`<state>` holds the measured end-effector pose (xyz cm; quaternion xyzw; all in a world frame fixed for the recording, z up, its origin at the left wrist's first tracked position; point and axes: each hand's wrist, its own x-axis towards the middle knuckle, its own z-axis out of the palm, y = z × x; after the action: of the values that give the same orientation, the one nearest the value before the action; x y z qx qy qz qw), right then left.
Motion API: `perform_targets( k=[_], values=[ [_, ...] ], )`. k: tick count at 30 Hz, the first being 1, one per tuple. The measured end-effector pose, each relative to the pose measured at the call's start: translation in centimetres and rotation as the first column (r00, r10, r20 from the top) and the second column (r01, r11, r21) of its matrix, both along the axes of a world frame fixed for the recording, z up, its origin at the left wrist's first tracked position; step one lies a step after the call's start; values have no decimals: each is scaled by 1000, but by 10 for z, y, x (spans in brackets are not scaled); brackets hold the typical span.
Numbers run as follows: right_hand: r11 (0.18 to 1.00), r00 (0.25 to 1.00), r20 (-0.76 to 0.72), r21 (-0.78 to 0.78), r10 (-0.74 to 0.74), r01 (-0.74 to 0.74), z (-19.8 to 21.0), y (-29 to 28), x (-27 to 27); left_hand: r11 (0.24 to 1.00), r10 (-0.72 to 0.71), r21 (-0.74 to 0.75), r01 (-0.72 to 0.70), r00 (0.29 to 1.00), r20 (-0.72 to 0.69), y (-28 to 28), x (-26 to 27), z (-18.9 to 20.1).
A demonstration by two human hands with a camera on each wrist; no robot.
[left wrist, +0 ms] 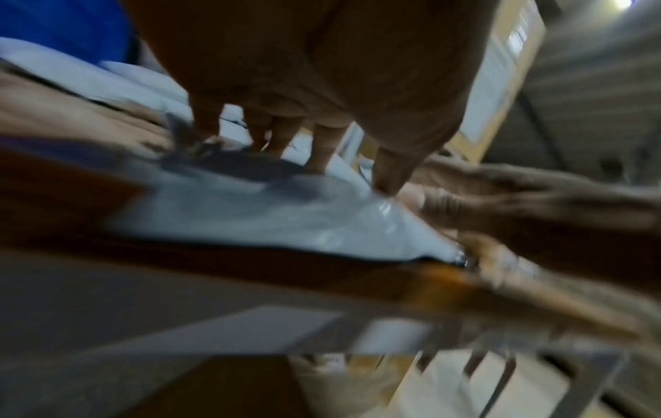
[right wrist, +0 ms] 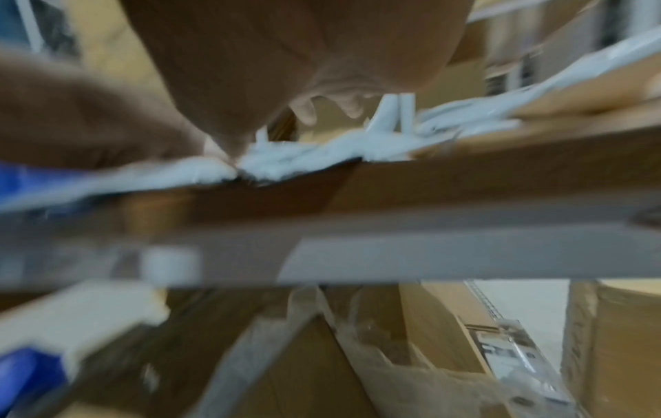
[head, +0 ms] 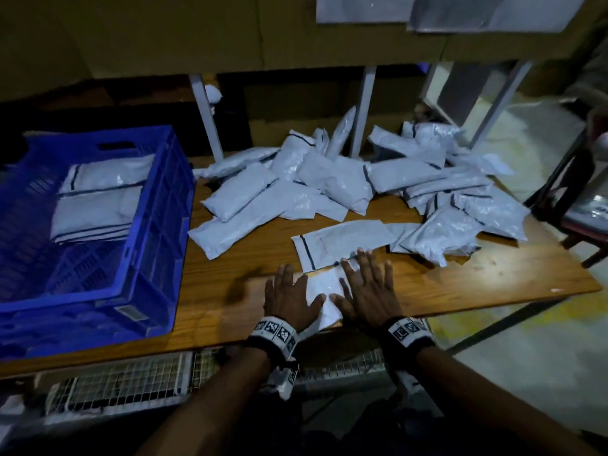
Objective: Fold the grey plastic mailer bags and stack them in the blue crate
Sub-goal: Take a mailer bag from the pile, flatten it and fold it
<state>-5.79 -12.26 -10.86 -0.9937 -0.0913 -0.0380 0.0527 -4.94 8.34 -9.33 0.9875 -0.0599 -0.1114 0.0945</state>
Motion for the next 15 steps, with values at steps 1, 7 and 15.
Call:
perform_targets(
  k=[1, 7, 15],
  values=[
    [999, 999, 24, 30, -38, 37, 1, -2, -2, 999, 33, -10, -33, 999, 6, 3, -3, 3],
    [922, 969, 58, 325, -241, 210, -2, -9, -49, 945, 225, -207, -255, 962, -156, 18, -9, 10],
    [506, 938, -298, 791, -175, 345, 31, 12, -80, 181, 406, -833, -523, 811, -421, 17, -33, 28]
  ],
)
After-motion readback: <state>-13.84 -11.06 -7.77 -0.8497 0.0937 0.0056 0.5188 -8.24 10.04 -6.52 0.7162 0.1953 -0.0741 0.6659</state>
